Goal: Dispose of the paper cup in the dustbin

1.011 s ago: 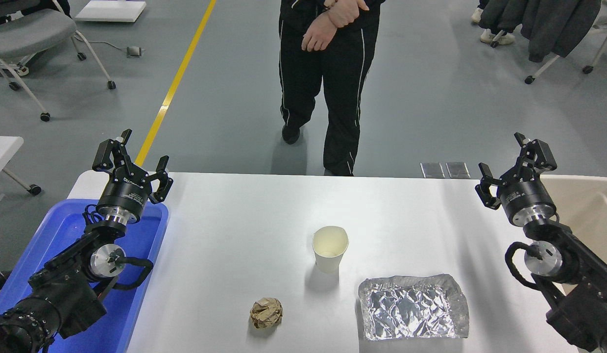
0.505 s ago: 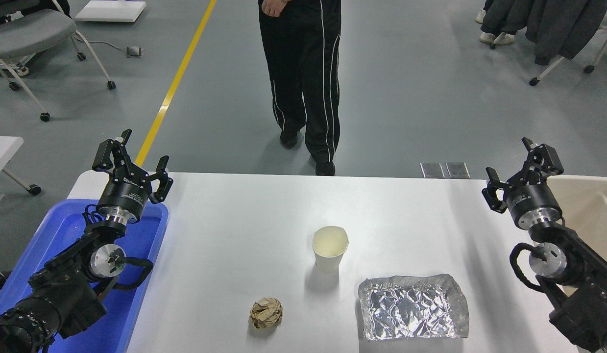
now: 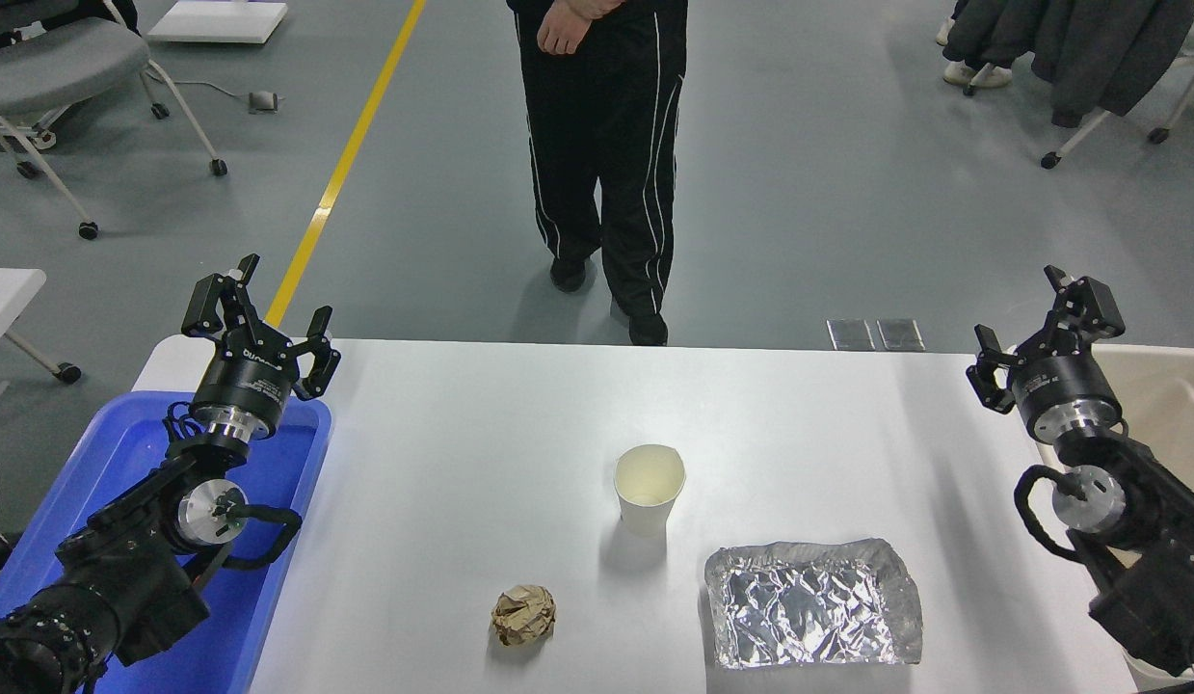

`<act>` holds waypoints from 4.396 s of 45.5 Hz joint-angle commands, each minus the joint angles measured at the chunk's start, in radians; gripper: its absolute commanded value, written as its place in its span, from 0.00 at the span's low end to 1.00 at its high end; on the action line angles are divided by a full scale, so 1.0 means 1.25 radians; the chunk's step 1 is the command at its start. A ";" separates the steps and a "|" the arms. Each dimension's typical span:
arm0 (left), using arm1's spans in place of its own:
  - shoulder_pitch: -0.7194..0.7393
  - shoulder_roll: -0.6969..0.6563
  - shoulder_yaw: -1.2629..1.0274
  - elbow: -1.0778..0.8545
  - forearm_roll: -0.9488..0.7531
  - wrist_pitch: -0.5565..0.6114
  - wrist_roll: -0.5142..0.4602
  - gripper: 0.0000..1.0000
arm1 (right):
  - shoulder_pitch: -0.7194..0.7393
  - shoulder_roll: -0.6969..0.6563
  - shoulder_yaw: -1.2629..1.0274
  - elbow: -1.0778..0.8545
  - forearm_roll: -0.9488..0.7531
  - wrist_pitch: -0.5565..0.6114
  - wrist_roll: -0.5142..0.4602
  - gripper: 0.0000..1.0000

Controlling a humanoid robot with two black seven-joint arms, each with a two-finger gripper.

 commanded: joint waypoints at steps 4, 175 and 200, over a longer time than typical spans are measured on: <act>0.000 0.000 0.001 0.000 0.000 0.000 0.000 1.00 | 0.170 -0.045 -0.337 -0.020 -0.017 0.001 -0.005 1.00; 0.000 0.000 0.000 0.000 0.000 0.000 0.000 1.00 | 0.639 0.020 -1.211 0.217 -0.211 0.089 0.008 0.00; 0.000 0.000 0.001 0.000 0.000 0.000 0.000 1.00 | 0.697 -0.160 -0.985 0.196 -0.012 0.327 0.000 0.00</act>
